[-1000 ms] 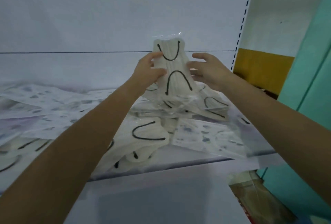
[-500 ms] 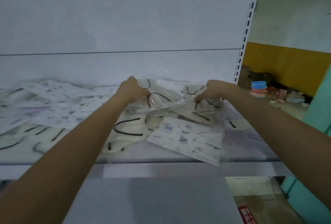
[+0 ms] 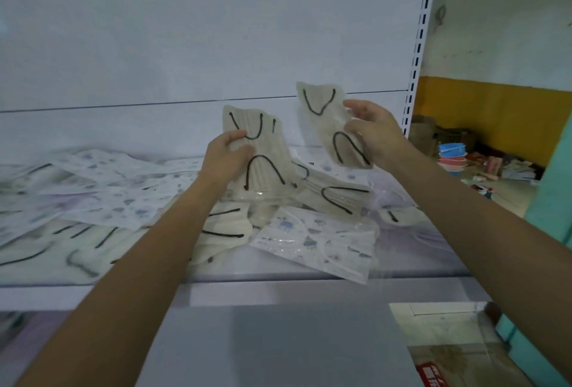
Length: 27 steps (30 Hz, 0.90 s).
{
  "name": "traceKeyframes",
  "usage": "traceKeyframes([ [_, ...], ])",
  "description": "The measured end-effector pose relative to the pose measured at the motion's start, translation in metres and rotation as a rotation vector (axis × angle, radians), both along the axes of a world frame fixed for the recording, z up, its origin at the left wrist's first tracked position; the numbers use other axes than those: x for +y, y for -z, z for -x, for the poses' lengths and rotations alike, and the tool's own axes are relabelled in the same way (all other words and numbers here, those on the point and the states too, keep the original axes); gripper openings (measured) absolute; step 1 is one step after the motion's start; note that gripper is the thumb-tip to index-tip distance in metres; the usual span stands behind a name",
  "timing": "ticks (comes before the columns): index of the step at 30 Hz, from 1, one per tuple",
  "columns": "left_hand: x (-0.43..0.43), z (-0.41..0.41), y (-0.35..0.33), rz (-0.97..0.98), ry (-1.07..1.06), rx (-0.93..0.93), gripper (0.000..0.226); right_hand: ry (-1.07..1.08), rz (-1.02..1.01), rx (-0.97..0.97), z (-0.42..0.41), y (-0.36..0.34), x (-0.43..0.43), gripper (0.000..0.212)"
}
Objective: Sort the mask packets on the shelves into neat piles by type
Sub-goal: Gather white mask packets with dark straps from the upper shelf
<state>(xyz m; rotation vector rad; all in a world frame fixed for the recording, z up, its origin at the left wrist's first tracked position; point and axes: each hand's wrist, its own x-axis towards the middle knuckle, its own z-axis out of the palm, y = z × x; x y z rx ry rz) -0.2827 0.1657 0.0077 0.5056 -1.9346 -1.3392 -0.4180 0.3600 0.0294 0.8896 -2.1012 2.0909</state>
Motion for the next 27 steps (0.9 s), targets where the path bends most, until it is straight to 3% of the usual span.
traceKeyframes([
  [3,0.008,0.000,-0.004,-0.235,0.116,0.032,0.029,-0.016,-0.030,0.069,-0.022,0.004,-0.025,0.037],
  [4,0.009,0.001,-0.004,-0.230,0.139,0.036,0.032,-0.034,-0.088,0.096,-0.032,0.008,-0.034,0.036],
  [7,0.002,0.002,-0.002,0.026,0.053,0.007,0.036,-0.092,-0.244,0.118,-0.046,0.012,-0.049,0.041],
  [9,-0.013,-0.005,0.000,0.128,-0.015,0.020,0.054,-0.068,-0.467,0.125,-0.039,0.008,-0.040,0.055],
  [12,-0.040,-0.017,0.000,0.186,0.000,0.099,0.084,-0.046,-1.045,0.199,-0.024,0.013,-0.018,0.086],
  [14,-0.048,-0.022,-0.001,0.227,-0.040,0.082,0.078,-0.045,-1.137,0.210,-0.020,0.019,-0.012,0.090],
  [17,-0.045,-0.024,-0.002,0.158,-0.136,0.061,0.058,0.022,-0.909,0.210,-0.016,0.023,-0.010,0.070],
  [21,-0.041,-0.029,-0.004,0.132,-0.140,0.077,0.050,0.102,-0.515,0.164,-0.013,0.007,-0.003,0.048],
  [25,-0.024,-0.037,-0.010,0.129,-0.078,0.140,0.040,-0.103,0.028,-0.169,-0.025,-0.021,-0.003,0.044],
  [27,-0.009,-0.040,-0.013,0.077,-0.017,0.174,0.039,-0.202,0.092,-0.228,-0.039,-0.023,-0.018,0.044],
])
